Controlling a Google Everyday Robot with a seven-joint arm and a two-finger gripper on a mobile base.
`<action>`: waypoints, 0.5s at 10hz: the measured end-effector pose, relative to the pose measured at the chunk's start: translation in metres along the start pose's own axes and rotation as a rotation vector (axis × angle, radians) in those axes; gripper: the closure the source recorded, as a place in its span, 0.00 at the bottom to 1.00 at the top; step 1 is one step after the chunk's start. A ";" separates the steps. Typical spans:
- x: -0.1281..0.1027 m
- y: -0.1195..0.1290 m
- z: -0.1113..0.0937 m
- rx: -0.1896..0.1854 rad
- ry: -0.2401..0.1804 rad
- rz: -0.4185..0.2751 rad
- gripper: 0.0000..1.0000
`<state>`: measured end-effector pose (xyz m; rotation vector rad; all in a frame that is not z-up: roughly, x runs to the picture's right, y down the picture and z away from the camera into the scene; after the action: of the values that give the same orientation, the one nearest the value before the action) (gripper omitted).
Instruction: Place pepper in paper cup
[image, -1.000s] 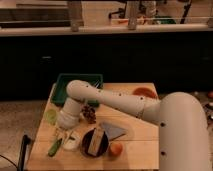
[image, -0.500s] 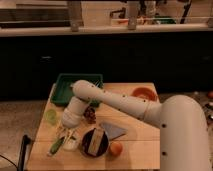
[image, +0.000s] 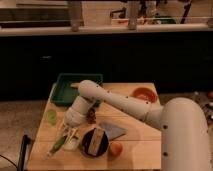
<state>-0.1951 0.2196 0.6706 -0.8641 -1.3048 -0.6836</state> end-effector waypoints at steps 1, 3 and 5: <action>0.003 0.003 -0.001 0.011 -0.008 0.011 1.00; 0.008 0.005 -0.004 0.036 -0.020 0.027 1.00; 0.012 0.007 -0.007 0.051 -0.031 0.037 0.97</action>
<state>-0.1839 0.2177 0.6809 -0.8580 -1.3256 -0.6079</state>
